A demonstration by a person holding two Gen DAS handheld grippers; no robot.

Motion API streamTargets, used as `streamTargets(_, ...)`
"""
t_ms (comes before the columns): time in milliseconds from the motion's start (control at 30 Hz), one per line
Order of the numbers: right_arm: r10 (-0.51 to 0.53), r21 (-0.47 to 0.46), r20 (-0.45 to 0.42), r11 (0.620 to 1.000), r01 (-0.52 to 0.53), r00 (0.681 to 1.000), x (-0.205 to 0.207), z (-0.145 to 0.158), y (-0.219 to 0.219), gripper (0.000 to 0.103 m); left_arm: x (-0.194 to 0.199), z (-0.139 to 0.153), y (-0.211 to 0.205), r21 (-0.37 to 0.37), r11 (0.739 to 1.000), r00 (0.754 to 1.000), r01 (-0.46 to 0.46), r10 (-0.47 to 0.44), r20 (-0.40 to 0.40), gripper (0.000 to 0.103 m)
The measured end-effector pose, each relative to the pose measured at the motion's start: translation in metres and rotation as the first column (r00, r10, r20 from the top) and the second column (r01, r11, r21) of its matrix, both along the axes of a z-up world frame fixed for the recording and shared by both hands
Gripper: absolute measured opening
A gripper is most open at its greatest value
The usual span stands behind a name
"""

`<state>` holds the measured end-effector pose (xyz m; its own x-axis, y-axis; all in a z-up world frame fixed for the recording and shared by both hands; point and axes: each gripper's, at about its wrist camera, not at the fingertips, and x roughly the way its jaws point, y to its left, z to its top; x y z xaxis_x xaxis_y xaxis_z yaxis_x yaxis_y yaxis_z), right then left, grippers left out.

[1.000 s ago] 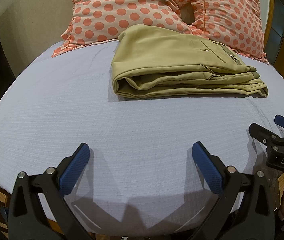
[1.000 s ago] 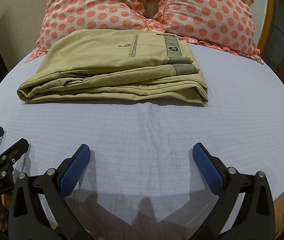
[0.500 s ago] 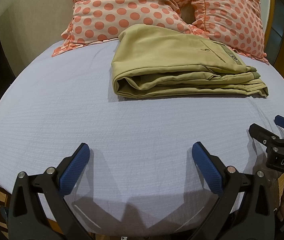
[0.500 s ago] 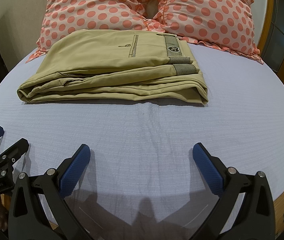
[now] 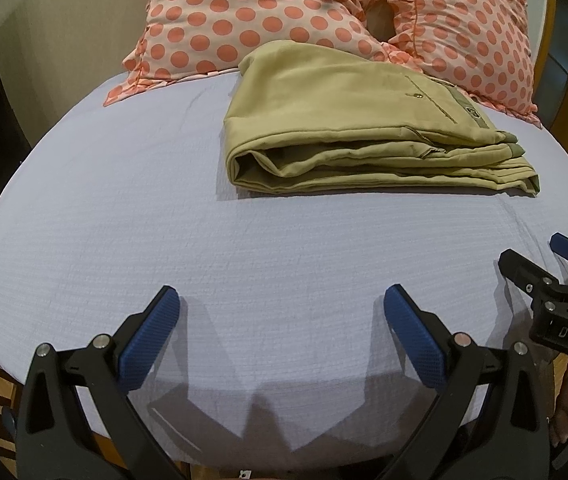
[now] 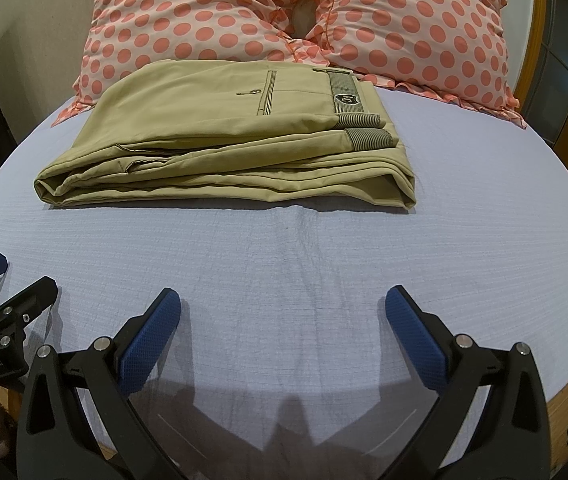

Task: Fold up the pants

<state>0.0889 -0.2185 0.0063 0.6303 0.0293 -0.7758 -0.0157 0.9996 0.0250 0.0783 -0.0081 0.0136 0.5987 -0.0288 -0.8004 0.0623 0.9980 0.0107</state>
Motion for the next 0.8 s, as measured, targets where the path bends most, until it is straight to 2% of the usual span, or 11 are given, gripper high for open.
streamTargets(800,-0.001,0.0,0.002,1.0,0.001,1.0,0.0004,-0.0007,0.0,0.102,0.0025,0.0001,-0.0008,0.001,1.0,1.0,-0.005,0.005,-0.027,0.101)
